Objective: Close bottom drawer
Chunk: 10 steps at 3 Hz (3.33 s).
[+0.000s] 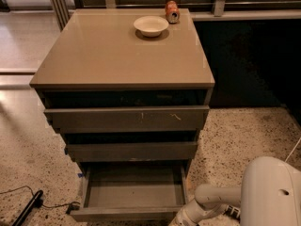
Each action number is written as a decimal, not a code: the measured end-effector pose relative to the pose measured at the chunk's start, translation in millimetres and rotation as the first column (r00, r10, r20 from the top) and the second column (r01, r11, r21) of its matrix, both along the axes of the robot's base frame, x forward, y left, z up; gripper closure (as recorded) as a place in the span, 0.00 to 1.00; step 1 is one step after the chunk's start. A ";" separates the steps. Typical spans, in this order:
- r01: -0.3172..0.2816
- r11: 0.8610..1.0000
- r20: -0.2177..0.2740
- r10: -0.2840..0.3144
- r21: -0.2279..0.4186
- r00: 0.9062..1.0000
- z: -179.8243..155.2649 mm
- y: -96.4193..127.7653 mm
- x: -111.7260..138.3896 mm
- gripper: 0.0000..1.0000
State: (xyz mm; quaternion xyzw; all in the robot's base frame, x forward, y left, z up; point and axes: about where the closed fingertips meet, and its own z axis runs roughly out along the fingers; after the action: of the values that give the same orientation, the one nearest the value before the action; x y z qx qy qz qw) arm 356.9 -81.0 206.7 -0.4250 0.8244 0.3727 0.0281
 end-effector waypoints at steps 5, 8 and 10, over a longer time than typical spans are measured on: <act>0.225 0.974 0.185 -0.217 -0.023 0.958 -42.5 -1.7 -1.1 1.00; 0.293 0.951 0.329 -0.310 0.102 0.892 -28.5 29.7 53.4 1.00; 0.342 0.929 0.433 -0.369 0.143 0.822 -14.0 36.6 81.6 1.00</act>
Offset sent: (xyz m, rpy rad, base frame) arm -0.0100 0.0004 -0.0371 -0.0205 0.0603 -0.0039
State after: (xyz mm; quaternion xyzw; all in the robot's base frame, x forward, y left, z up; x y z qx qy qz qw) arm 438.5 -44.4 192.6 -0.3378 0.8483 0.2757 0.3005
